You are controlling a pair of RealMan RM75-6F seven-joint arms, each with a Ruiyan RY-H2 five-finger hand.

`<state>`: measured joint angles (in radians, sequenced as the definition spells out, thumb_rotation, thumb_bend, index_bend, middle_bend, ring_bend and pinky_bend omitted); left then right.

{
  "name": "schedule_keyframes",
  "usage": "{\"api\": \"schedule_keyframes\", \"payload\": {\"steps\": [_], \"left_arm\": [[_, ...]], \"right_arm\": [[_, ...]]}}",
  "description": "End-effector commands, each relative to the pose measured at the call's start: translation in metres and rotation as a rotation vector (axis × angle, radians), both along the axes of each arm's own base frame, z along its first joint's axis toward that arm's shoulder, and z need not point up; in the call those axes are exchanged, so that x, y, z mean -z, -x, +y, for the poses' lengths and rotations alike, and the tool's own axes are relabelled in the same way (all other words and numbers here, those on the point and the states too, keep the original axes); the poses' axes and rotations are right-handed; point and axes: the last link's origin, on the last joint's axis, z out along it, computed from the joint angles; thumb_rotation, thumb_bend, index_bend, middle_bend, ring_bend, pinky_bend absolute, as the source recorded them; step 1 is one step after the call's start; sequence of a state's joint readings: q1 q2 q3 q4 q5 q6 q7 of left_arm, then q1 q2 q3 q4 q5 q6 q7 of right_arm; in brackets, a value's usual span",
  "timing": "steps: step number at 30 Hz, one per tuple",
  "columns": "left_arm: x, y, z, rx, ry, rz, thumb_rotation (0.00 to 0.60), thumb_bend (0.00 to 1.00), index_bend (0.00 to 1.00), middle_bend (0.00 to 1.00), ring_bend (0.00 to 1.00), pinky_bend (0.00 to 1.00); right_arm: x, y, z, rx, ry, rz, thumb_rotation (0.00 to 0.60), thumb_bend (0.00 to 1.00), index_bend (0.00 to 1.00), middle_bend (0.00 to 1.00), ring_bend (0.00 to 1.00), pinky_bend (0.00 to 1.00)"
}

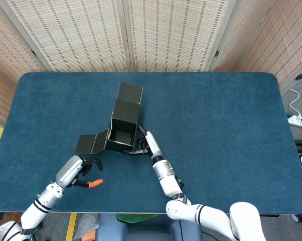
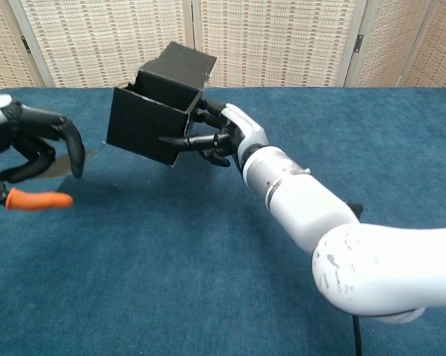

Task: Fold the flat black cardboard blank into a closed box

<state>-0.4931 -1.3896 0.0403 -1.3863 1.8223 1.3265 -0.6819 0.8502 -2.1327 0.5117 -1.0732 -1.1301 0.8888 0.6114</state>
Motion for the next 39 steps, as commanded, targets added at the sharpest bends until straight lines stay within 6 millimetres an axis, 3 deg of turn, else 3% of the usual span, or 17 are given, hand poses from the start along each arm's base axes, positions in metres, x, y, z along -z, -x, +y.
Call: {"api": "schedule_keyframes", "payload": {"steps": [1,9,17,27,39], "left_arm": [[0.026,0.000,0.000,0.103,0.096,0.116,0.600,0.23,0.54,0.58,0.86,0.92],[0.049,-0.004,0.032,0.043,-0.082,0.205,0.600,0.23,0.43,0.48,0.86,0.92],[0.025,-0.003,0.047,-0.010,-0.365,0.139,0.600,0.28,0.37,0.42,0.84,0.93],[-0.003,-0.004,0.046,0.100,-0.487,0.194,0.600,0.33,0.37,0.42,0.84,0.93],[-0.003,-0.025,0.047,0.202,-0.525,0.188,0.600,0.33,0.35,0.40,0.84,0.93]], "right_arm": [[-0.029,-0.004,-0.003,0.007,-0.072,-0.134,0.600,0.14,0.55,0.61,0.80,1.00],[-0.056,0.004,0.015,-0.013,-0.125,-0.174,0.600,0.14,0.55,0.60,0.80,1.00],[-0.066,0.023,0.030,-0.042,-0.147,-0.108,0.600,0.13,0.55,0.59,0.80,1.00],[-0.058,0.035,0.041,-0.102,-0.134,0.017,0.600,0.13,0.55,0.58,0.80,1.00],[-0.036,0.033,0.053,-0.146,-0.156,0.066,0.600,0.13,0.55,0.58,0.80,1.00]]}}
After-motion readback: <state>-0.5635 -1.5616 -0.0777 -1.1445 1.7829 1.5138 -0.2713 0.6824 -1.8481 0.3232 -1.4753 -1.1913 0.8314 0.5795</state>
